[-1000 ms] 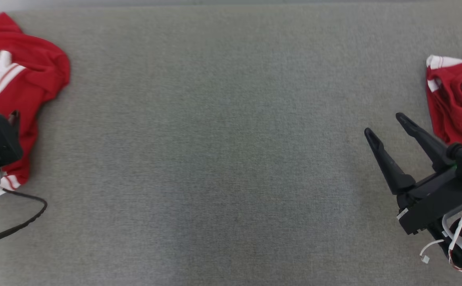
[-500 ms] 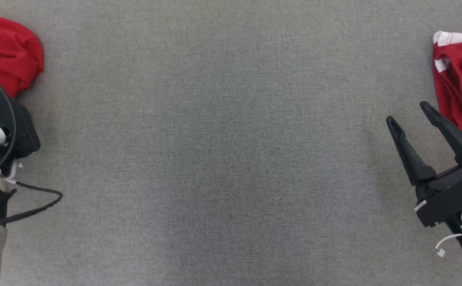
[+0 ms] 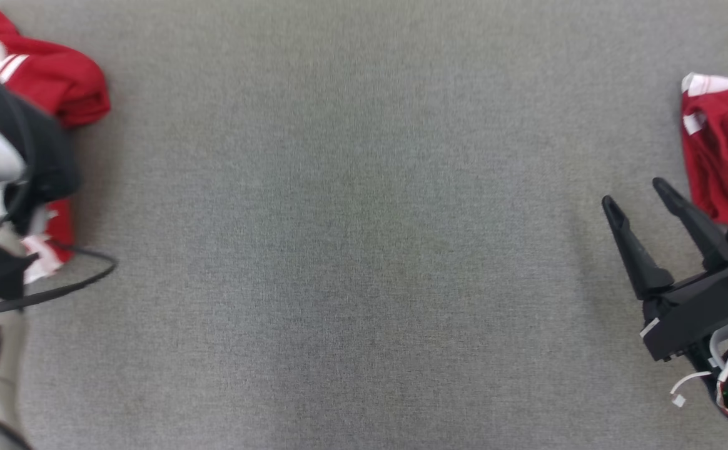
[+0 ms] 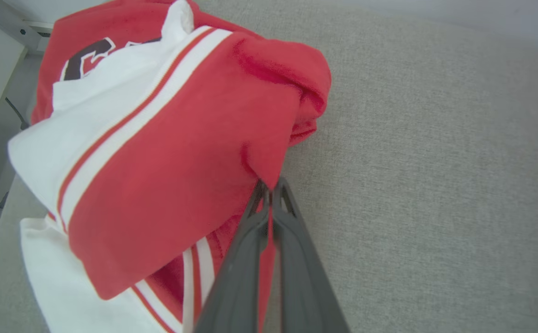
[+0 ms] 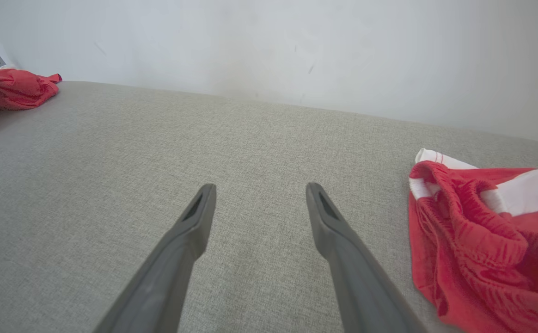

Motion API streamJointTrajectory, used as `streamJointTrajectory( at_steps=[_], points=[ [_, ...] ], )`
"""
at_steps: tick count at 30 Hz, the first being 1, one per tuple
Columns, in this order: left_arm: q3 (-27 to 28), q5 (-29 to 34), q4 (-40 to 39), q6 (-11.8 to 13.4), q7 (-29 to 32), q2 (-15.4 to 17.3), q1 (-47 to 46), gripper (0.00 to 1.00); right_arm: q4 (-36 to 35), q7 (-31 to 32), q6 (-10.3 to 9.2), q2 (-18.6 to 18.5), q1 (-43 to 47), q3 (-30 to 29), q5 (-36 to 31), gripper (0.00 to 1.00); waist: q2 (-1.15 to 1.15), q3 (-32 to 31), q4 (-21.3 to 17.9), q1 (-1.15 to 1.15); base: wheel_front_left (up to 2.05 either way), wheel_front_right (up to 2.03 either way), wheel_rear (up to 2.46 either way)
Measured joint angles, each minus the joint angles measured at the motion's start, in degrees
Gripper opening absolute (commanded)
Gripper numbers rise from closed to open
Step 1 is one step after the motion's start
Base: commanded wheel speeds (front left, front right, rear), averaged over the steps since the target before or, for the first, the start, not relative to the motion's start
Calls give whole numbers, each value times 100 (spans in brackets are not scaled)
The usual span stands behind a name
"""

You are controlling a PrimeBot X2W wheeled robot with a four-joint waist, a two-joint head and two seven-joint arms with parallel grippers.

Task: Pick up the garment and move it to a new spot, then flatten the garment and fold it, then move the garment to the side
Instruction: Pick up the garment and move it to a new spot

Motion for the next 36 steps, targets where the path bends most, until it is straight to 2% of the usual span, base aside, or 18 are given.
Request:
streamJointTrajectory(
  at_steps=[6,9,12,18,23,27,29,36],
  points=[
    [-214,-22,-26,-189,-343,-456,-16,0,290,-97,1,186,-2,56,71,100,0,-296,-23,0,0,0,0],
    [-493,59,-81,-230,-519,-646,41,0,410,-149,1,281,9,75,104,100,0,-456,-44,0,0,0,0],
    [-575,-11,-97,-246,-683,-923,265,0,559,-202,1,374,21,87,162,100,0,-617,-74,-1,0,0,0],
    [-1152,4,-292,-248,-1010,-1347,922,0,764,-307,2,514,86,104,265,100,0,-929,-164,0,0,0,0],
    [-1973,-148,-703,-248,-1360,-1378,1484,0,946,-402,7,637,245,146,301,100,0,-1171,-278,-1,0,0,0],
    [-2368,-431,-1005,-248,-1607,-1352,1998,0,1099,-435,52,737,269,240,302,100,0,-1344,-402,-1,0,0,0],
    [-2521,-661,-1152,-248,-1723,-1337,2248,0,1132,-467,52,782,312,248,310,100,0,-1431,-467,-1,0,0,0],
    [-3905,-1722,-2498,-248,-1868,-1260,3237,0,1261,-499,105,891,416,404,310,100,-1,-1689,-815,-1,0,0,0]
  ],
)
